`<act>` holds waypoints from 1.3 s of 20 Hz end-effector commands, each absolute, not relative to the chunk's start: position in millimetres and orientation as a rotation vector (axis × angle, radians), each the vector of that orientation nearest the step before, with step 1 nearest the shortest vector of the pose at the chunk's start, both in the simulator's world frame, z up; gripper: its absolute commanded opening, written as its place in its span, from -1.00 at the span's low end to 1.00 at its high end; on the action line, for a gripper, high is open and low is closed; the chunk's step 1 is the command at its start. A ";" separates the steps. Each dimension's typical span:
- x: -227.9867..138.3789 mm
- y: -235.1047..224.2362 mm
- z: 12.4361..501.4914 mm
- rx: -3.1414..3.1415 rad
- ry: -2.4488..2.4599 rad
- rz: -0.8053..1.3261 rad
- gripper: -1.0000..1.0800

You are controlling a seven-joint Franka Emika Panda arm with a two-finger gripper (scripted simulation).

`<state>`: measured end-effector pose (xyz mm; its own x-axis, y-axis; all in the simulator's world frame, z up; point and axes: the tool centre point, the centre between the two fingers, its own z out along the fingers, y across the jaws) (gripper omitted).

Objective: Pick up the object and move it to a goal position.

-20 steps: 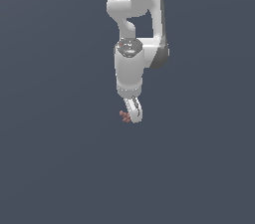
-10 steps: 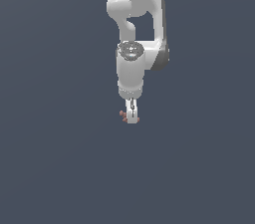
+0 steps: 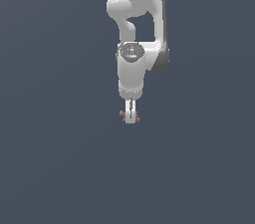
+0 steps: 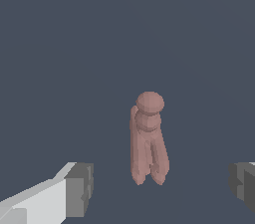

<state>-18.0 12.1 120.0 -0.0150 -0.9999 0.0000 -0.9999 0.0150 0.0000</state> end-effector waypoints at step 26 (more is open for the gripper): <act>-18.3 12.3 69.7 -2.200 2.243 0.000 -1.00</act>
<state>-18.1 12.5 70.1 -0.0194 -0.9998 0.0002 -0.9998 0.0194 -0.0006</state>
